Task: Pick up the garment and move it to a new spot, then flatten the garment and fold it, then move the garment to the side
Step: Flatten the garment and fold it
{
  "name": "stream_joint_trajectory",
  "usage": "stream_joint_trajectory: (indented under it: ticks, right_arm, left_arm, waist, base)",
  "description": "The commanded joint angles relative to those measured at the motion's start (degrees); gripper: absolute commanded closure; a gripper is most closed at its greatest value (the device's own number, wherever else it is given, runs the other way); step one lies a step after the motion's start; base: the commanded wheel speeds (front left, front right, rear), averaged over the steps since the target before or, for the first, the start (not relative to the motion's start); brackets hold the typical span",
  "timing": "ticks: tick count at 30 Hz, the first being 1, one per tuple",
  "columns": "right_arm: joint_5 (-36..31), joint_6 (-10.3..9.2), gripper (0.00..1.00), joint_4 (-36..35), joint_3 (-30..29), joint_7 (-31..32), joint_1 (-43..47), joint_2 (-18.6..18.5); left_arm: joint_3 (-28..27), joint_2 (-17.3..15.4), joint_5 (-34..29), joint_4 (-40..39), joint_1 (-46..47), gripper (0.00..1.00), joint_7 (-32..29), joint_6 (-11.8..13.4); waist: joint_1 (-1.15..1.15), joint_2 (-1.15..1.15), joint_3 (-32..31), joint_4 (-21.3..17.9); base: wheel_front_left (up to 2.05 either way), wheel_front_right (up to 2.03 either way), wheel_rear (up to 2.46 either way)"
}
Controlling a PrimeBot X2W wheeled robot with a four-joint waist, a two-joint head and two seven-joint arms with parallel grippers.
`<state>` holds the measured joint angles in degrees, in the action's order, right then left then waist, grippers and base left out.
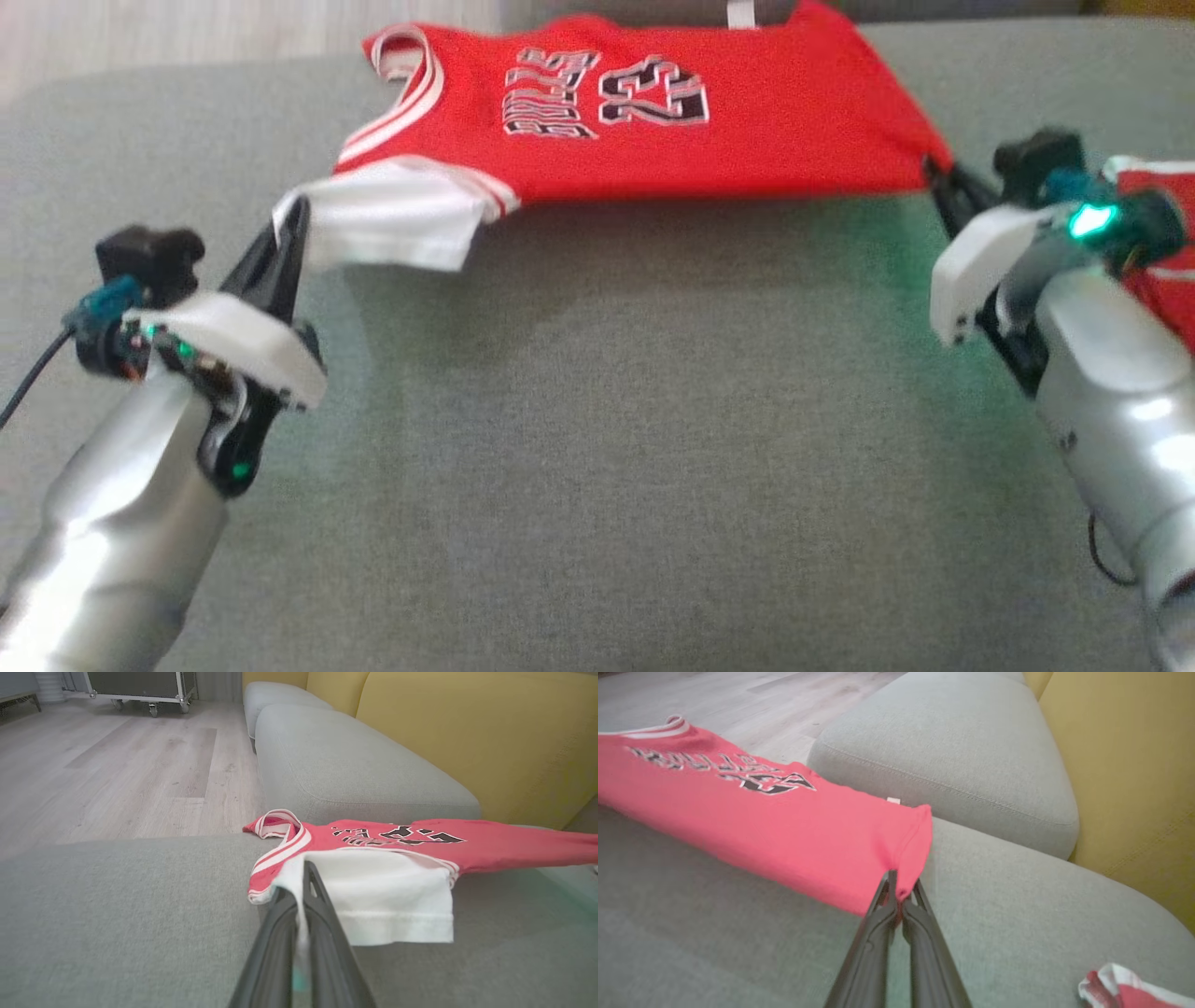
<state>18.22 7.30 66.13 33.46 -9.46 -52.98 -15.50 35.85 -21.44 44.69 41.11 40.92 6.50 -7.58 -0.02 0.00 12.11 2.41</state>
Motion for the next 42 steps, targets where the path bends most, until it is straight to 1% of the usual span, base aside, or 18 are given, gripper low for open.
stream_joint_trajectory:
  ticks: [1, 4, 8, 11, 15, 17, 20, 26, 30, 35, 42]
  right_arm:
    - [2.42, 0.19, 1.00, -2.68, 2.46, 1.15, 1.51, -1.62]
    - [7.76, 0.19, 1.00, -7.35, 8.18, 4.75, 5.03, -4.24]
    - [15.60, 0.19, 1.00, -15.05, 15.65, 9.51, 9.10, -8.91]
    - [20.73, 0.19, 1.00, -20.04, 20.04, 12.35, 11.33, -12.65]
    - [26.29, 0.19, 1.00, -25.32, 24.89, 15.83, 13.89, -16.83]
    - [28.40, 0.19, 1.00, -27.33, 26.69, 17.46, 14.66, -18.84]
    - [30.44, 0.19, 1.00, -29.67, 28.87, 18.84, 15.57, -21.02]
    - [35.33, 0.19, 1.00, -33.78, 31.15, 21.62, 17.14, -23.57]
    - [36.01, 0.19, 1.00, -34.17, 31.20, 21.42, 16.35, -24.10]
    - [35.86, 0.19, 1.00, -32.89, 30.58, 21.37, 14.47, -22.92]
    - [36.70, 0.19, 1.00, -31.63, 29.84, 22.39, 12.52, -21.03]
  left_arm:
    - [-0.97, -4.28, 1.53, -3.37, 0.81, 1.00, -0.76, 0.10]
    - [1.78, -7.44, 4.05, -8.18, -2.74, 1.00, -2.97, 0.10]
    - [4.97, -11.42, 5.96, -13.56, -7.59, 1.00, -5.67, 0.09]
    - [6.31, -13.54, 7.76, -17.04, -11.22, 1.00, -8.01, 0.09]
    - [7.46, -16.17, 10.33, -22.17, -15.94, 1.00, -11.47, 0.17]
    - [7.61, -17.54, 11.10, -25.36, -17.76, 1.00, -12.27, 0.33]
    - [7.47, -19.61, 12.06, -29.73, -20.45, 1.00, -13.03, 1.48]
    - [7.78, -23.26, 14.26, -37.38, -24.23, 1.00, -16.75, 3.89]
    - [7.56, -24.04, 14.40, -39.62, -24.18, 1.00, -17.74, 5.16]
    - [8.09, -24.24, 12.99, -38.64, -22.46, 1.00, -19.50, 6.26]
    - [9.02, -23.70, 11.69, -35.76, -18.51, 1.00, -22.99, 6.12]
  waist:
    - [0.02, 0.00, -2.61, -0.06]
    - [0.02, 0.00, -4.97, -0.40]
    - [0.02, 0.00, -8.34, -1.10]
    - [0.02, 0.00, -10.61, -1.39]
    - [0.02, 0.00, -13.20, -1.65]
    - [0.02, 0.00, -13.92, -1.66]
    - [0.02, 0.00, -14.74, -1.65]
    - [0.02, 0.00, -15.19, -1.46]
    - [0.02, 0.00, -14.54, -1.35]
    - [0.02, 0.00, -13.47, -1.66]
    - [0.02, 0.00, -11.46, -1.85]
  base:
    - [0.00, 0.00, 0.00]
    - [0.00, 0.00, 0.00]
    - [0.00, 0.00, 0.00]
    - [0.00, 0.00, 0.00]
    - [0.00, 0.00, 0.00]
    - [0.00, 0.00, 0.00]
    - [0.00, 0.00, 0.00]
    - [0.00, 0.00, 0.00]
    - [0.00, 0.00, 0.00]
    - [0.00, 0.00, 0.00]
    - [0.00, 0.00, 0.00]
